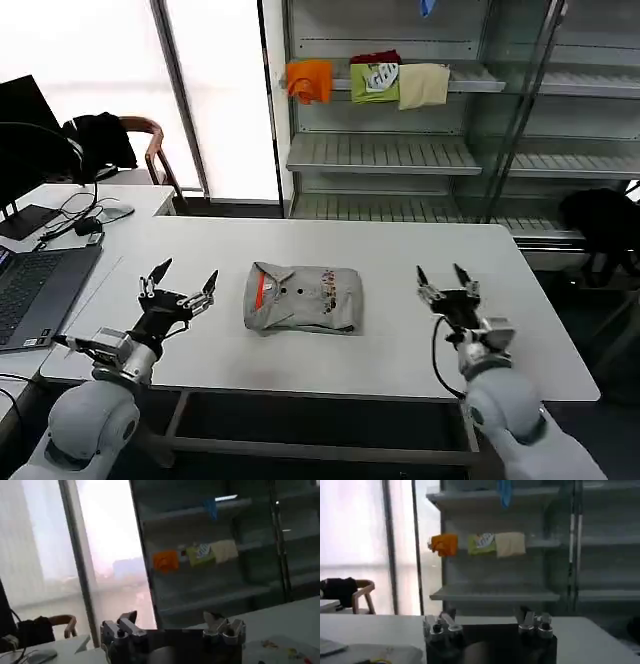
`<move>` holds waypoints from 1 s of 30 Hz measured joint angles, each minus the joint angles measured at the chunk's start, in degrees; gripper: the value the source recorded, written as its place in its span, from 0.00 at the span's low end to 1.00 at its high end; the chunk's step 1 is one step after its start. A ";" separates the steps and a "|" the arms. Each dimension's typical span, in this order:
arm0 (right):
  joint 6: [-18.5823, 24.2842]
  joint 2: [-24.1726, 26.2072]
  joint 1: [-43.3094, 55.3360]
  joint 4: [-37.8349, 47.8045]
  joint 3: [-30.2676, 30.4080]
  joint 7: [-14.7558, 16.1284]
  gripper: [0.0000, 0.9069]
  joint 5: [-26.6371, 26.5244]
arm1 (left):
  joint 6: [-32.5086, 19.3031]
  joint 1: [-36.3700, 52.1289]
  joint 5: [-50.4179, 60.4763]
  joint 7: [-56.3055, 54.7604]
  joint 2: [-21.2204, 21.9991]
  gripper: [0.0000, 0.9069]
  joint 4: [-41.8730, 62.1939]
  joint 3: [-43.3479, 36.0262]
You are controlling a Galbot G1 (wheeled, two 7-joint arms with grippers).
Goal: Fold and organize the clothes.
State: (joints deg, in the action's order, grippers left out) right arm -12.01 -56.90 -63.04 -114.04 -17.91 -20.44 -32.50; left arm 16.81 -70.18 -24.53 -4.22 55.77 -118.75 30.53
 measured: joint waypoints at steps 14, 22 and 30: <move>17.53 1.41 -25.21 -7.53 -14.12 -1.67 1.00 9.47 | -7.49 -7.68 -1.75 -1.91 -0.32 1.00 0.73 1.89; 22.10 1.04 -30.73 -9.06 -16.79 -1.17 1.00 11.57 | -9.23 -9.61 -2.30 -2.03 -0.37 1.00 0.65 2.36; 24.16 1.01 -32.72 -9.78 -17.80 -1.18 1.00 12.57 | -10.01 -10.42 -2.35 -2.15 -0.22 1.00 0.94 2.40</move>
State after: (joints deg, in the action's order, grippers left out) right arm 12.14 -55.88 -95.75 -123.82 -35.70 -21.62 -19.93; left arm 6.79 -80.60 -26.89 -6.37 55.55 -117.80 32.93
